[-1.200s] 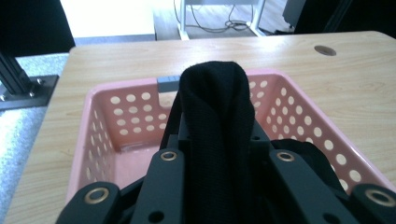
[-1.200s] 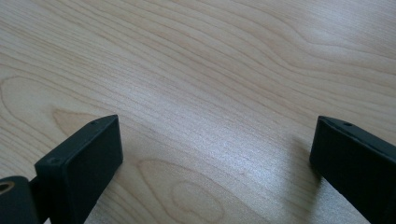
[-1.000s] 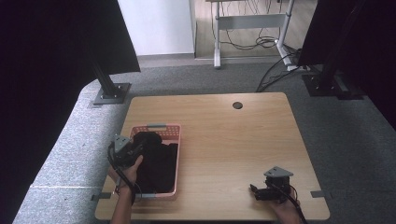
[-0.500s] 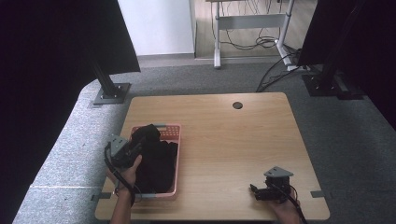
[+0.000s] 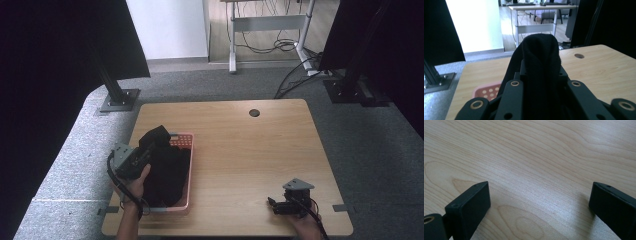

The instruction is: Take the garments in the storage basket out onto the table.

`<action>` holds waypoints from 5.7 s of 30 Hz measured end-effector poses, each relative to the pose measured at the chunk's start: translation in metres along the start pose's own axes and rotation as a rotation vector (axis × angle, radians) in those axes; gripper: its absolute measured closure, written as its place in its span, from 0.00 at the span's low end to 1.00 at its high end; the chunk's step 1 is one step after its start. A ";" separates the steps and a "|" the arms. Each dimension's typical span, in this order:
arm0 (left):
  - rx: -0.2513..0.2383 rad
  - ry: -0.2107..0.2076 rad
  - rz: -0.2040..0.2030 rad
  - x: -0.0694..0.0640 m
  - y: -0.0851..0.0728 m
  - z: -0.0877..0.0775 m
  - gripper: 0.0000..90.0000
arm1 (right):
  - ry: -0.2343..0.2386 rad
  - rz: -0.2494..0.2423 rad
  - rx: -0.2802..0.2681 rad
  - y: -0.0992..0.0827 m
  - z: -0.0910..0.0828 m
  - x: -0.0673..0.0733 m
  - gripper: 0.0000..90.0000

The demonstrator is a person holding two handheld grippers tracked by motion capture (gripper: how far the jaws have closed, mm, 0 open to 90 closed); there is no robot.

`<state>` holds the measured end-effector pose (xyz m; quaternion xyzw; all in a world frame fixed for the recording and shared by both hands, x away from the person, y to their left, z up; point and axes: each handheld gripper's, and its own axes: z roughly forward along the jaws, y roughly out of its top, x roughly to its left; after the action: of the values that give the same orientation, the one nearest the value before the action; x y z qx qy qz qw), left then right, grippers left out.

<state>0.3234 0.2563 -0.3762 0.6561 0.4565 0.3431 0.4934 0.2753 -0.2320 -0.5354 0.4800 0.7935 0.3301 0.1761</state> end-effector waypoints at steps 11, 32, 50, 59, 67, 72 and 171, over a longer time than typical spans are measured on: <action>-0.009 -0.006 0.001 0.000 0.006 -0.004 0.84 | -0.001 0.000 -0.001 0.000 0.000 0.000 0.04; -0.050 -0.013 0.011 -0.005 0.021 -0.013 0.84 | -0.001 0.001 -0.001 0.000 0.000 0.000 0.04; -0.071 -0.027 0.017 -0.011 0.031 -0.016 0.84 | -0.001 0.002 -0.001 0.000 0.000 0.000 0.04; -0.083 -0.035 0.023 -0.014 0.037 -0.017 0.84 | -0.001 0.001 -0.002 0.000 0.000 0.000 0.04; -0.087 -0.040 0.032 -0.017 0.043 -0.017 0.84 | -0.002 0.003 -0.001 0.000 0.000 0.000 0.04; -0.092 -0.048 0.034 -0.018 0.048 -0.017 0.84 | -0.002 0.002 -0.002 0.000 0.000 0.000 0.04; -0.089 -0.172 0.050 -0.077 0.090 0.023 0.84 | -0.002 0.003 -0.002 0.000 0.000 0.000 0.04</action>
<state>0.3404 0.1678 -0.2956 0.6717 0.3801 0.3176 0.5508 0.2750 -0.2323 -0.5352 0.4816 0.7922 0.3306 0.1766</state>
